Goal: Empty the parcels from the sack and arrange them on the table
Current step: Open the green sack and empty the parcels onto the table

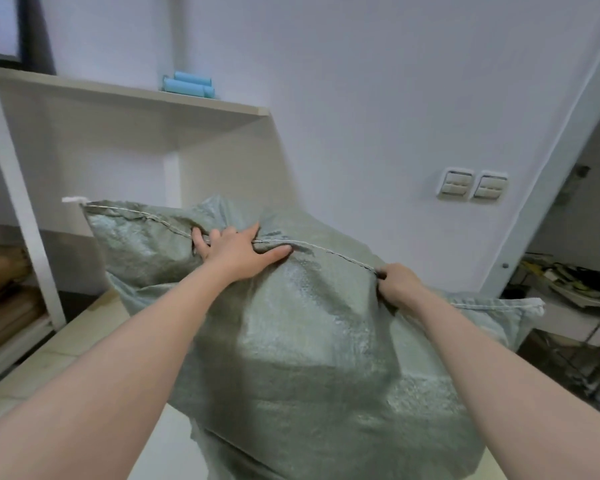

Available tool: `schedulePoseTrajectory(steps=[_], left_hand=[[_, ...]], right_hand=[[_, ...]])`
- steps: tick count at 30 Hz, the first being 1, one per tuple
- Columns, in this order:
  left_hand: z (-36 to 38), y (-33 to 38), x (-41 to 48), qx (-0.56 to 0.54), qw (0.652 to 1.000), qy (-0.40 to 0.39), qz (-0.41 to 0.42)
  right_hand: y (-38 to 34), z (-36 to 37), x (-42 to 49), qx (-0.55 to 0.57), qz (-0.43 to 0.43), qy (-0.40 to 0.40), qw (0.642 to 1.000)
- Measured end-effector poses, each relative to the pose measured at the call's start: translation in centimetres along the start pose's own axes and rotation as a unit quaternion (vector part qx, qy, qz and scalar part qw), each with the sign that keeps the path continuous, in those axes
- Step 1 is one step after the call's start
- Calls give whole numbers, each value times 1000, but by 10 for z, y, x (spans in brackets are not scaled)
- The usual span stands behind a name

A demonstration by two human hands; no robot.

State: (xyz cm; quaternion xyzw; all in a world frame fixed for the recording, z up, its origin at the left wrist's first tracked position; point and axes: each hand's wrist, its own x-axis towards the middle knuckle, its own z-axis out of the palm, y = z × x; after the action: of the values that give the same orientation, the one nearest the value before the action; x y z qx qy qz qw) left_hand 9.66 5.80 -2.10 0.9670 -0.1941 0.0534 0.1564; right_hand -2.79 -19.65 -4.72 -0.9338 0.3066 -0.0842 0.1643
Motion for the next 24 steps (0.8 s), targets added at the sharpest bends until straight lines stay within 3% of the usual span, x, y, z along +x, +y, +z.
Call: schedulePoseTrajectory(steps=[2, 4, 7, 13, 15, 17, 21, 24], left_hand=[[2, 1, -4, -6, 999, 30, -14], [5, 3, -7, -26, 996, 74, -29], [10, 2, -5, -91, 989, 106, -53], [6, 22, -2, -355, 922, 125, -92], [7, 31, 2, -454, 879, 126, -73], [2, 45, 2, -575, 806, 127, -58], [-23, 79, 10, -672, 731, 118, -13], [-47, 89, 22, -753, 648, 103, 49]], right_hand=[[1, -1, -2, 26, 14, 12, 999], [5, 2, 0, 151, 35, 30, 988], [10, 7, 3, 395, 73, 58, 914], [-1, -5, 11, 581, 72, 165, 794], [0, -12, 19, 617, 71, 174, 764], [0, -23, 28, 648, 56, 177, 739], [-24, -74, 37, 707, -5, 204, 677], [-44, -106, 36, 723, -77, 224, 649]])
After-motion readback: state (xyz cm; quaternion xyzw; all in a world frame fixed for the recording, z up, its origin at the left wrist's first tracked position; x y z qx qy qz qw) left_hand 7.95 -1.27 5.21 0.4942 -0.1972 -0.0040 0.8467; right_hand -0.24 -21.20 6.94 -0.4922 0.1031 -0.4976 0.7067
